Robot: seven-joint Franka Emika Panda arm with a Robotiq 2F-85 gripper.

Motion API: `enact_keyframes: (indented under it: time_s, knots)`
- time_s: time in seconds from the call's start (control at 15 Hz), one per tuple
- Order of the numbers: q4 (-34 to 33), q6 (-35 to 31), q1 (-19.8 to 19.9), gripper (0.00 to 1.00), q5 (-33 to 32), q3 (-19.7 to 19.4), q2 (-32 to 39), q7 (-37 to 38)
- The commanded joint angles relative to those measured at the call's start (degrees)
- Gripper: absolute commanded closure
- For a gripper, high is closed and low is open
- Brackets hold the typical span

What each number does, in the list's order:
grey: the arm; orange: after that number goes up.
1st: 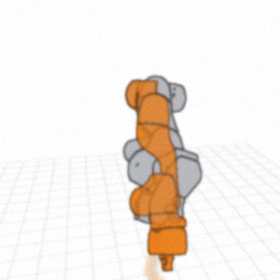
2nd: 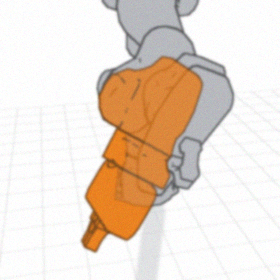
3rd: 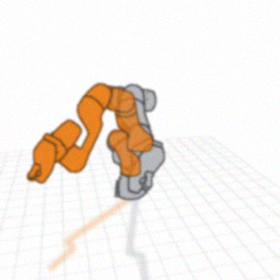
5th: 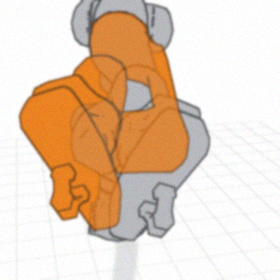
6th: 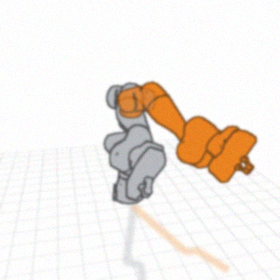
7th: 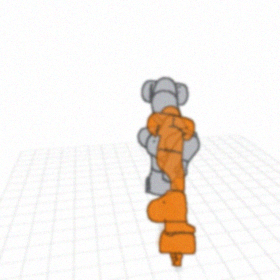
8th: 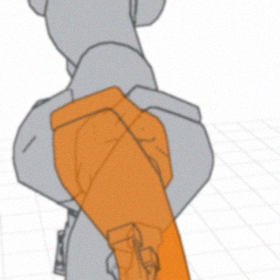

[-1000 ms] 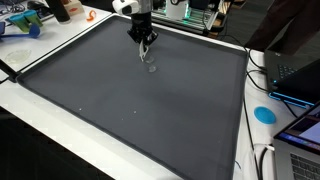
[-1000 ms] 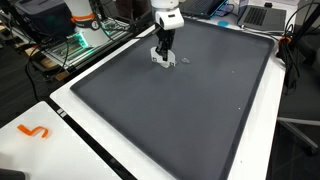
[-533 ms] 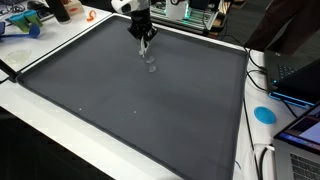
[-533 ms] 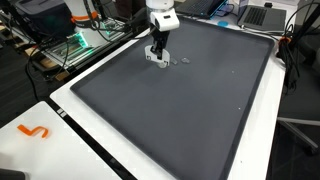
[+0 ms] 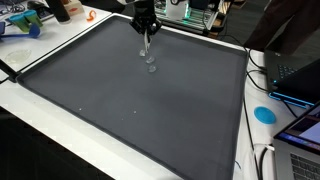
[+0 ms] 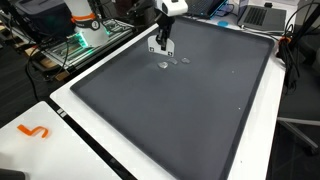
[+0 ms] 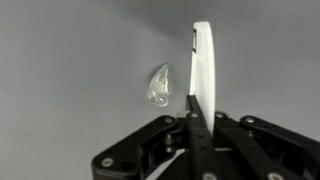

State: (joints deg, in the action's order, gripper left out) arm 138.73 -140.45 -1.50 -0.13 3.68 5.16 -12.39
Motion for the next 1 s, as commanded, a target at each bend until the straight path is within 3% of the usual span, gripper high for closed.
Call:
enact_keyframes:
  time_s: [0.0,0.47,0.53,0.93]
  knots:
    - [-1.96,2.74,-1.20,0.99,-1.18,0.35,-1.77,2.46]
    - [-8.54,6.26,-4.17,0.99,-8.44,1.30,-1.01,15.08]
    - [-7.09,4.22,-3.38,0.96,-6.02,1.07,-1.19,10.97]
    - [-8.42,5.19,-4.07,0.96,-7.26,1.33,-1.06,13.62]
